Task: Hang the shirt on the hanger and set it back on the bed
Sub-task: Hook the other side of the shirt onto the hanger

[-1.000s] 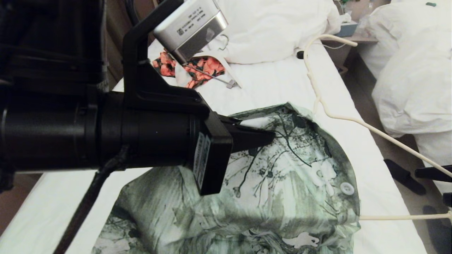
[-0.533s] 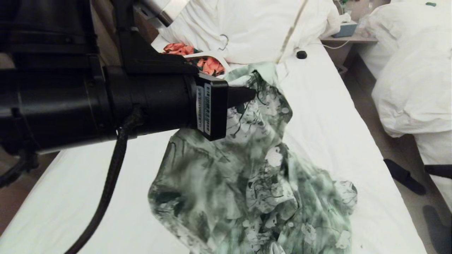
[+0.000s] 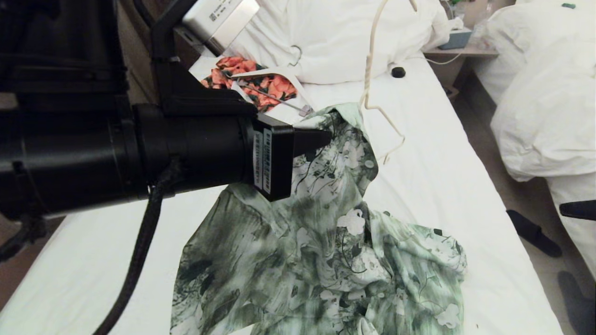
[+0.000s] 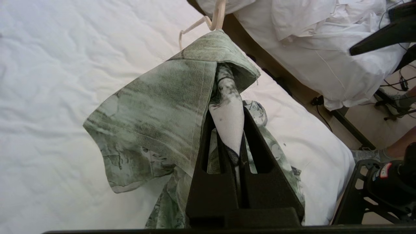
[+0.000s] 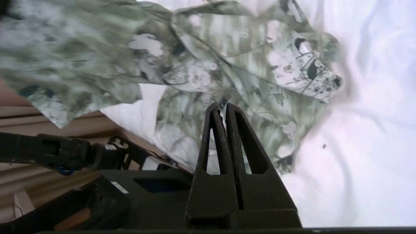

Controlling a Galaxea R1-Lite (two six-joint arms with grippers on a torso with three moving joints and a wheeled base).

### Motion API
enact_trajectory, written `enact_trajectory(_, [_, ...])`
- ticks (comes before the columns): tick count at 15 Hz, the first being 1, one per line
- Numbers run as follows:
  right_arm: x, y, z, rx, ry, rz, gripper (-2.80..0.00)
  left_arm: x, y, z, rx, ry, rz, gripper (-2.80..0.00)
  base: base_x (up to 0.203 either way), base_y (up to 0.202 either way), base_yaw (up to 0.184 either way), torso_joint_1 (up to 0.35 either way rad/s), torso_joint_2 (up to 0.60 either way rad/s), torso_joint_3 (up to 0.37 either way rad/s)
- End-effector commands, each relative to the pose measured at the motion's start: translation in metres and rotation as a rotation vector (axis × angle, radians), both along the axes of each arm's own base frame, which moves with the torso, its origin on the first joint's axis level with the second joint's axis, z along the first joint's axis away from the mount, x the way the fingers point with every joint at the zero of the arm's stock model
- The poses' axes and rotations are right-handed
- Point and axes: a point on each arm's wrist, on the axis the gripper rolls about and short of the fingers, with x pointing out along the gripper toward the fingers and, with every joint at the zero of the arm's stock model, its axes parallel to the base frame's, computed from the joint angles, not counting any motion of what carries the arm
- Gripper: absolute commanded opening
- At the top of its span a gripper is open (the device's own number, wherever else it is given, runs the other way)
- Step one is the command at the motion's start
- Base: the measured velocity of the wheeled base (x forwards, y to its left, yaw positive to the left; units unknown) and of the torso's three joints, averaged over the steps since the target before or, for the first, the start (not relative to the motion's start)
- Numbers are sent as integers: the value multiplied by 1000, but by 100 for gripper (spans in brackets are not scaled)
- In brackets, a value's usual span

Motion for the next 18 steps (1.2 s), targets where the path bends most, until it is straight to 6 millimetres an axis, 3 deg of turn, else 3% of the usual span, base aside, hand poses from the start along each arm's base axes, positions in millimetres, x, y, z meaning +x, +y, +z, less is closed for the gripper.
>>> enact_trajectory(1, [8, 0, 2, 2, 14, 4, -280, -3, 4, 3, -13, -6, -1, -280, 0, 0, 0, 0, 0, 0])
enact_trajectory(4, [28, -2, 17, 28, 69, -24, -280, -8, 8, 8, -38, 7, -1, -280, 0, 0, 0, 0, 0, 0])
enact_trajectory(9, [60, -1, 18, 56, 261, -72, -280, -18, 13, 15, -107, 56, -17, -280, 0, 0, 0, 0, 0, 0])
enact_trajectory(15, [117, 24, -9, 38, 549, -132, -280, -37, 16, 28, -158, 57, -74, -280, 0, 0, 0, 0, 0, 0])
enact_trajectory(18, [146, 38, -31, 39, 670, -142, -280, -43, 20, 31, -173, 58, -87, -280, 0, 0, 0, 0, 0, 0])
